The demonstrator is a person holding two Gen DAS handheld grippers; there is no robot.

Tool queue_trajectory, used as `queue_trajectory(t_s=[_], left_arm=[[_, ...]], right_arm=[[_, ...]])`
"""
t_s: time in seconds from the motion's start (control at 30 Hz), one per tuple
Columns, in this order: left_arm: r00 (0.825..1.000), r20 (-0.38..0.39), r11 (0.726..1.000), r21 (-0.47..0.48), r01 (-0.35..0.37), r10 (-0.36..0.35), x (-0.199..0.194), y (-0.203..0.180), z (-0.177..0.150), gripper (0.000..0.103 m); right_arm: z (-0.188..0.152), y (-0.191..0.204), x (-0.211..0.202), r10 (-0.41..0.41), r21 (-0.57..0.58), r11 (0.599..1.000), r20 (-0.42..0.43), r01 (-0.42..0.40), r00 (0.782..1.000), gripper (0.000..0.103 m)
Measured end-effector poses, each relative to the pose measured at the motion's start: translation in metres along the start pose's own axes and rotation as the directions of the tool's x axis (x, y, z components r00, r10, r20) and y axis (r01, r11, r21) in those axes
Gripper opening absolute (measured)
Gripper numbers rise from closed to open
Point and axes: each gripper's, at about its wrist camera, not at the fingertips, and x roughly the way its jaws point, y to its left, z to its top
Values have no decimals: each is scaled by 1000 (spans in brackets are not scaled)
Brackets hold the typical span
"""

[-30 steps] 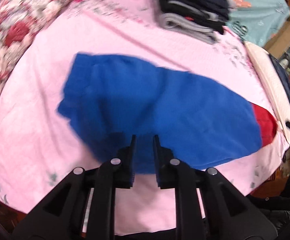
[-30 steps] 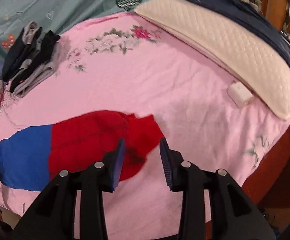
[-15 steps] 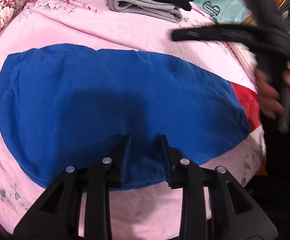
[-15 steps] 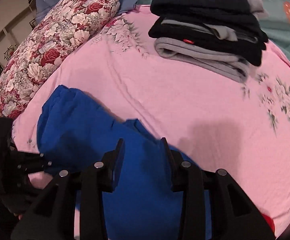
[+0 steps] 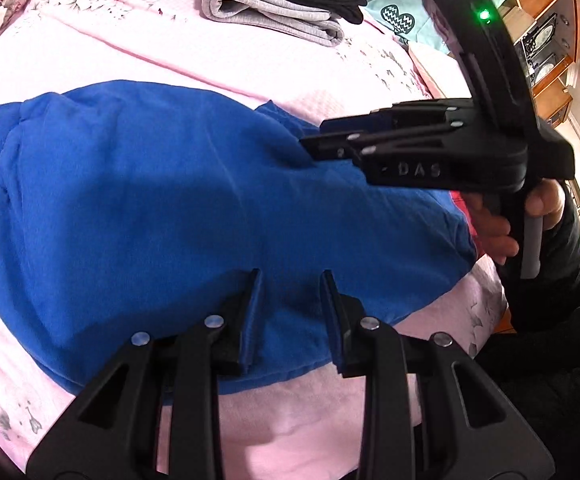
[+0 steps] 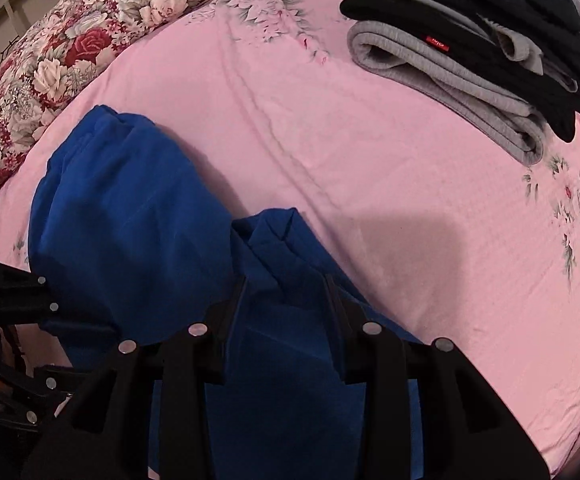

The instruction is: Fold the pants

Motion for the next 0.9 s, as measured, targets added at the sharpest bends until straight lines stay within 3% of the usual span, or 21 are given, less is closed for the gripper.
queue_trajectory(t_s=[0.23, 0.47, 0.57, 0.8, 0.9], left_arm=[[1000, 11, 1000, -8, 6, -6, -1, 2, -3, 30], [1000, 11, 1000, -9, 13, -13, -3, 4, -4, 30], [1000, 11, 1000, -10, 15, -15, -3, 4, -4, 30], [1000, 12, 1000, -9, 13, -13, -4, 4, -4, 30], [1000, 15, 1000, -12, 21, -20, -5, 5, -4, 30]], right_arm=[[10, 4, 15, 40, -45, 998, -6, -41, 999, 37], [30, -14, 12, 168, 11, 986, 6, -168, 986, 34], [30, -15, 20, 166, 35, 986, -10, -165, 986, 20], [23, 1, 23, 85, -64, 994, -14, -86, 996, 21], [20, 11, 22, 55, -135, 989, -13, -57, 998, 10]])
